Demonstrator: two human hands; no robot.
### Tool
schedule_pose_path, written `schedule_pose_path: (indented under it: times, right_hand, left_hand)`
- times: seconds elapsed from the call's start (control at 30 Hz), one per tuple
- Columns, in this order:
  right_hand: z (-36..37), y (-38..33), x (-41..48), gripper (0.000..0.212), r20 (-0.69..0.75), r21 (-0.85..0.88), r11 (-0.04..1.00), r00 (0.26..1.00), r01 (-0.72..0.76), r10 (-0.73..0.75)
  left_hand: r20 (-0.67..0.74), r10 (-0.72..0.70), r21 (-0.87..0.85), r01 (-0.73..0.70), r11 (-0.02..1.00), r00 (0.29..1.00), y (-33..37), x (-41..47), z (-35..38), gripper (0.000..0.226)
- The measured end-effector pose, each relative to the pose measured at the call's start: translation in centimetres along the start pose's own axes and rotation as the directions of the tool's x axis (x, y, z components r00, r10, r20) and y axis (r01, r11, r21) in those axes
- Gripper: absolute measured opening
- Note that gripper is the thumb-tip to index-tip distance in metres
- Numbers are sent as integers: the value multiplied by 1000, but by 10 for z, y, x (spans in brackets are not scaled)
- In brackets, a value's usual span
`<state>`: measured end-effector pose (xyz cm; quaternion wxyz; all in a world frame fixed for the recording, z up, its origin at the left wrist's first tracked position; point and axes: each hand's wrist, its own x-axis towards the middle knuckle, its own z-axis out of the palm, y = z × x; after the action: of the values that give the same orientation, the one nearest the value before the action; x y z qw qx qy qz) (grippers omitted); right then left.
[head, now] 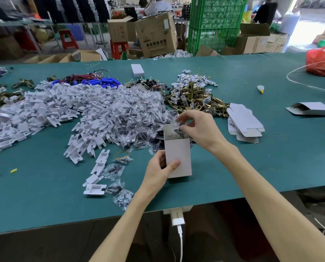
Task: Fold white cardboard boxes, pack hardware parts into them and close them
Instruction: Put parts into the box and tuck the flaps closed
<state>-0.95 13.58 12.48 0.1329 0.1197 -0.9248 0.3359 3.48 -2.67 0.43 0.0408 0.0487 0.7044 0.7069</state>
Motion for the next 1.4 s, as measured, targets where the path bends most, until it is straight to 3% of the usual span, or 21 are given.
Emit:
schedule_pose_path:
  times: [0.23,0.33,0.5,0.63,0.7,0.8,0.87,0.93,1.0,1.1,1.3,1.4]
  right_hand:
    - [2,7,-3,29,178,-158,987,983,-9,37]
    - [1,7,-2,32,223,-196,980,975,38,6]
    - [1,9,-3,40,286,-197,979,958,44,14]
    - [8,16,-8,40,269,-163,986,961,-18,62]
    - [14,22,-17,36,183,-66,997,981,-51,62]
    - [28,30,-35,30,28,214,972,996,-94,90]
    - [37,37,-44,30,-18,423,893,984,-155,179]
    - [44,40,-50,31,25,545,809,969,-220,246]
    - [51,40,-57,34,65,594,771,969,-229,238]
    - [60,40,-63,33,10,678,713,973,-176,230]
    - [72,38,-67,27,-21,798,580,955,-162,296]
    - [75,37,-66,21,-6,798,574,949,-186,315]
  left_hand:
    - [11,19,-27,-18,999,1000,-1,1,-1,35]
    - [21,42,-73,-41,997,999,0,0,-1,48]
    - [59,103,-60,-99,993,993,-1,0,-2,92]
    - [22,135,-16,-135,991,991,0,0,-3,86]
    - [17,144,-14,-143,990,989,1,0,-3,82]
    - [8,153,-20,-153,988,988,0,1,-4,80]
    - [4,161,-20,-161,987,987,-1,1,-4,79]
    - [-2,163,-28,-163,986,987,-2,2,-5,79]
    - [-3,160,-49,-160,986,987,-4,4,-5,77]
    - [-11,159,-62,-159,985,987,-4,7,-2,71]
    - [-85,169,-2,-170,986,982,10,19,-1,18]
    - [-133,153,21,-152,988,979,13,27,-2,11]
